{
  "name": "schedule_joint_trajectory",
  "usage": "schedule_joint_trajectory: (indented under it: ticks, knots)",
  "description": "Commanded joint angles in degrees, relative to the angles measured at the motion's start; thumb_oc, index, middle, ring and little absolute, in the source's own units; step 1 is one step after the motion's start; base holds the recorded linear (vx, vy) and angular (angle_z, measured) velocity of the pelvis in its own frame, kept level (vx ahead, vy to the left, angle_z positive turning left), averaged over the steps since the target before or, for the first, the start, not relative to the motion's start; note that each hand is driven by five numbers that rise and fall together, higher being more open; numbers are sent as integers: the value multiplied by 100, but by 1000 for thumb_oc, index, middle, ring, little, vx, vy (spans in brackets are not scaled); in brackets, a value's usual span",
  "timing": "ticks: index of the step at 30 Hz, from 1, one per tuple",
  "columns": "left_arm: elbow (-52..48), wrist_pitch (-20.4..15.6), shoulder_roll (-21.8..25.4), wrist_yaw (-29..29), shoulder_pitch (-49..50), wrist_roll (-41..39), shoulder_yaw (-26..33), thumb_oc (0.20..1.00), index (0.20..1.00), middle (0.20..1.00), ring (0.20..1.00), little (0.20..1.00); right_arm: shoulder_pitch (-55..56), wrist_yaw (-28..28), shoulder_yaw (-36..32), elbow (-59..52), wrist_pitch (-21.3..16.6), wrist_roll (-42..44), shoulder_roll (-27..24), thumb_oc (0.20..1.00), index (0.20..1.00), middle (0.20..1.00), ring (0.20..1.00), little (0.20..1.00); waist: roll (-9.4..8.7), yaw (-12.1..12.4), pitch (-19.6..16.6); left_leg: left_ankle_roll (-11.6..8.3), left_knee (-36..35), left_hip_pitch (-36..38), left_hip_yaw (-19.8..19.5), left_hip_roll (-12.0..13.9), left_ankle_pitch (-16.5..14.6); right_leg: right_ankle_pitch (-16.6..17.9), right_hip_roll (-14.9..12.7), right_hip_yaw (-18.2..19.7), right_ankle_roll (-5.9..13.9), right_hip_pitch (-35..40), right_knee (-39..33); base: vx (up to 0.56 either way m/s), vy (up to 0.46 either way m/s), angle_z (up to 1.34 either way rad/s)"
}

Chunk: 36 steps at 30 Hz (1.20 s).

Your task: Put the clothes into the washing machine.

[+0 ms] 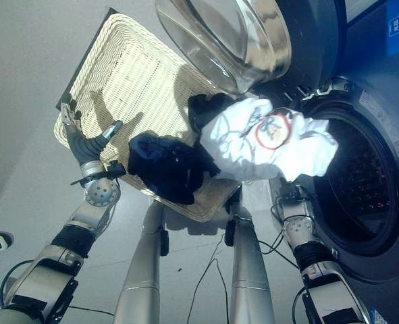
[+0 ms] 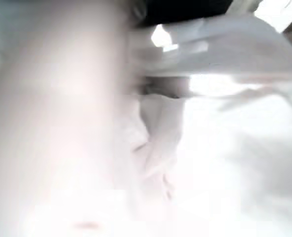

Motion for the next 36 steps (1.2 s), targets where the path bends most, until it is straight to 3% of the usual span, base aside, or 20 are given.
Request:
schedule_joint_trajectory:
  ticks: [1,5,9,12,13,14,15,18,26,27,28,29,32,33,36]
  knots:
    - [46,-366,102,-61,-337,-175,27,1000,1000,1000,1000,1000,-96,-207,-446,255,-461,521,-554,200,200,200,200,200,75,-105,-107,187,617,-264,260,-437,-437,1602,230,-360,518,340,-1823,5,-52,-2]
    - [181,-304,203,-103,-485,-268,-126,1000,1000,1000,1000,1000,-362,-366,-639,756,-534,484,-835,200,200,200,200,200,92,-83,-107,187,646,-306,216,-443,-465,1618,228,-377,521,305,-1824,22,-62,-2]
    - [307,-323,394,-180,-465,-414,-273,1000,1000,1000,1000,1000,-751,-1517,-838,1064,-1093,165,-1455,200,200,200,200,200,71,-55,-107,170,751,-244,167,-408,-601,1544,242,-400,544,390,-1771,22,-84,-1]
    - [245,-393,563,-108,-296,-392,-372,1000,1000,1000,1000,1000,-1084,-2962,-966,1177,-2029,-325,-2180,200,200,200,200,200,5,-45,-107,173,799,-268,118,-362,-667,1531,258,-435,542,429,-1785,13,-113,0]
    - [142,-369,653,-75,-195,-381,-377,1000,1000,1000,1000,1000,-1151,-3950,-991,1038,-2561,-733,-2526,200,200,200,200,200,-52,-56,-107,180,815,-275,68,-366,-686,1552,272,-440,536,435,-1804,16,-110,-2]
    - [73,-314,722,-39,-150,-374,-394,1000,1000,1000,1000,1000,-1175,-4418,-1111,1016,-2816,-1154,-2732,200,200,200,200,200,-88,-86,-107,173,809,-268,57,-345,-692,1551,282,-444,543,469,-1817,-5,-74,-2]
    - [55,-303,743,-34,-171,-371,-385,1000,1000,1000,1000,1000,-1198,-4571,-1139,959,-2809,-1274,-2779,200,200,200,200,200,-99,-98,-107,176,795,-327,55,-356,-629,1610,273,-445,535,414,-1841,3,-38,-1]
    - [4,-258,1029,-128,-45,-481,-297,1000,1000,1000,1000,1000,-1005,-6146,-1448,655,-2884,-2204,-3457,200,200,200,200,200,-241,-181,-107,190,759,-190,18,-324,-721,1571,324,-412,549,558,-1919,9,-18,-5]
    - [209,-249,1375,-500,-212,-794,-268,1000,1000,1000,1000,1000,-730,-5825,-1754,1434,-2237,-1922,-4090,200,200,200,200,200,-400,-186,-107,238,772,-142,-51,-347,-677,1622,322,-433,524,664,-1959,10,-8,-2]
    - [232,-219,1401,-560,-274,-827,-287,1000,1000,1000,1000,1000,-779,-5666,-1658,1515,-1964,-1803,-4123,442,442,442,442,442,-408,-167,-107,243,770,-127,-61,-362,-681,1626,309,-452,525,684,-1974,0,0,0]
    - [247,-201,1417,-593,-324,-858,-308,1000,1000,1000,1000,1000,-821,-5589,-1548,1617,-1794,-1705,-4144,1000,1000,1000,1000,1000,-410,-149,-107,246,771,-130,-65,-377,-679,1634,293,-469,525,687,-1991,0,0,0]
    - [269,-190,1421,-639,-353,-906,-344,1000,1000,1000,1000,1000,-899,-5334,-1378,1738,-1322,-1649,-4123,1000,1000,1000,1000,1000,-394,-119,-107,246,761,-77,-63,-376,-723,1595,288,-498,539,752,-1998,0,0,0]
    - [260,-181,1401,-647,-384,-888,-383,1000,1000,1000,1000,1000,-933,-5137,-1112,1897,-906,-1728,-4071,1000,1000,1000,1000,1000,-379,-90,-107,261,756,-93,-78,-420,-714,1627,260,-522,542,741,-2033,0,0,0]
    - [228,-158,1376,-625,-447,-857,-420,1000,1000,1000,1000,1000,-974,-4993,-908,1929,-452,-1661,-3981,1000,1000,1000,1000,1000,-371,-79,-107,270,764,-162,-85,-462,-666,1687,233,-535,535,669,-2054,16,-14,4]
    - [235,-137,1318,-601,-489,-816,-494,1000,1000,1000,1000,1000,-1094,-4819,-552,2093,-74,-1713,-3840,1000,1000,1000,1000,1000,-352,-39,-107,293,799,-145,-103,-486,-729,1654,232,-560,540,682,-2035,23,-21,6]
